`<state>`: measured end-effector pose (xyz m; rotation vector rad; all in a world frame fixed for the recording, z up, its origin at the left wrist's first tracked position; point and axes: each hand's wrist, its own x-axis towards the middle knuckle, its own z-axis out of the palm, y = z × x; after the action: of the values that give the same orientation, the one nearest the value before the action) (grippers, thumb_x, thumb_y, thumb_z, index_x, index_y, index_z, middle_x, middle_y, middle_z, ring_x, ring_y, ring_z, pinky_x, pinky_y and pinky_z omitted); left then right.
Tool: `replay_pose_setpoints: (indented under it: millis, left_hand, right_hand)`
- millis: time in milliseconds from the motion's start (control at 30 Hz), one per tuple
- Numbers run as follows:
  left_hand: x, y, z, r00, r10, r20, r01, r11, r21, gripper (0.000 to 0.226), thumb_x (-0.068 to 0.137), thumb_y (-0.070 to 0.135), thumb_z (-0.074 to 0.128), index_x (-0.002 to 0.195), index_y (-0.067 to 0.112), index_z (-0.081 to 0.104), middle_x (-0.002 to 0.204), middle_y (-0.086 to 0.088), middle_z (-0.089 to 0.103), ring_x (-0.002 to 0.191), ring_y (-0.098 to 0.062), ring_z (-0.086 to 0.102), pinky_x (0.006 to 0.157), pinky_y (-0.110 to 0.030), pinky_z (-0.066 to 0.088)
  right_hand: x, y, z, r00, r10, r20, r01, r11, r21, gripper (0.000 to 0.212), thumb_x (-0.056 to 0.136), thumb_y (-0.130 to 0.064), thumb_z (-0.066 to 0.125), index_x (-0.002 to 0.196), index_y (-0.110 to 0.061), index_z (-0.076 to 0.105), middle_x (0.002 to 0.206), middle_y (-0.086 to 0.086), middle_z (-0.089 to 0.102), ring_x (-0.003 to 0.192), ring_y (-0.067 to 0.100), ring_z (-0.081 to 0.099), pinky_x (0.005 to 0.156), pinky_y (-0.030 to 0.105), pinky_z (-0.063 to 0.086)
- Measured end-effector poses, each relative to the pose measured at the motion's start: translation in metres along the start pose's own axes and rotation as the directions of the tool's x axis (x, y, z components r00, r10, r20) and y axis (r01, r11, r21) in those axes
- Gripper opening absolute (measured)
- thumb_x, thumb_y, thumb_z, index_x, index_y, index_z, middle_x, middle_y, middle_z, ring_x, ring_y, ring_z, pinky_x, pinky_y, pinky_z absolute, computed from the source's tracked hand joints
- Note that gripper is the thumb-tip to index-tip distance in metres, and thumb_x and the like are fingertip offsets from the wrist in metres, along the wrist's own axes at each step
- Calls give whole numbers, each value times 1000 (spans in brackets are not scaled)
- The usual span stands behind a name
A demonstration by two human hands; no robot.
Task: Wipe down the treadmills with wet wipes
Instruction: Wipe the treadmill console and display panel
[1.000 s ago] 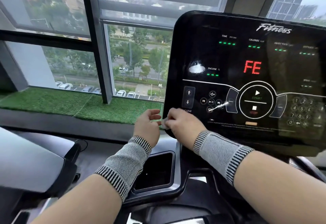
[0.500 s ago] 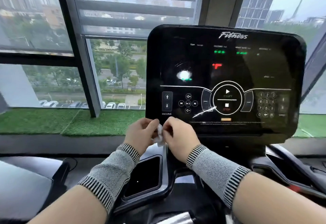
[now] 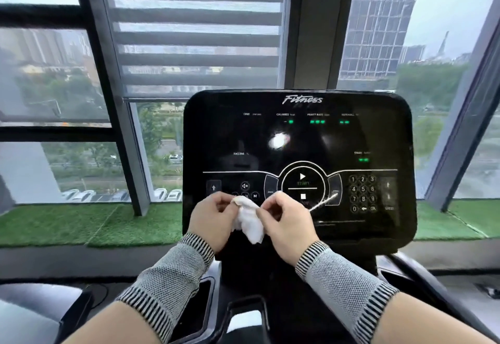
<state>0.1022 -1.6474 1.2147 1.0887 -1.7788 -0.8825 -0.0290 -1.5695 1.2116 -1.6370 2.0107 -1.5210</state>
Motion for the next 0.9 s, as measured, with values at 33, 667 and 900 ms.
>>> replay_pose_setpoints:
  millis: [33,667,900]
  left_hand:
    - [0,6,6,1000,0,-12,-1,1000,-18,7,90,18,62,84,18,68,71,5,67,60,0,58,53,-6,40]
    - [10,53,46,991,16,133,13,977,-214,21,92,22,60,79,10,70,77,-16,71,77,-34,69,76,-51,57]
    - [29,35,2,995,7,-103,-23,988,-151,17,93,15,57,94,20,73,82,2,72,73,-7,68,74,-34,57]
  right_hand:
    - [2,1,-7,1000,2,-12,-2,1000,22,24,83,-18,69,71,-32,53,67,-11,59,66,-4,55,62,9,42]
    - [22,9,-41,991,105,83,-131,896,424,10,85,-23,70,76,-26,72,85,-7,72,83,2,67,76,16,52]
    - [61,-30,-4,999,-10,-36,18,971,240,12,84,-21,70,76,-29,66,73,-11,66,67,0,62,64,12,49]
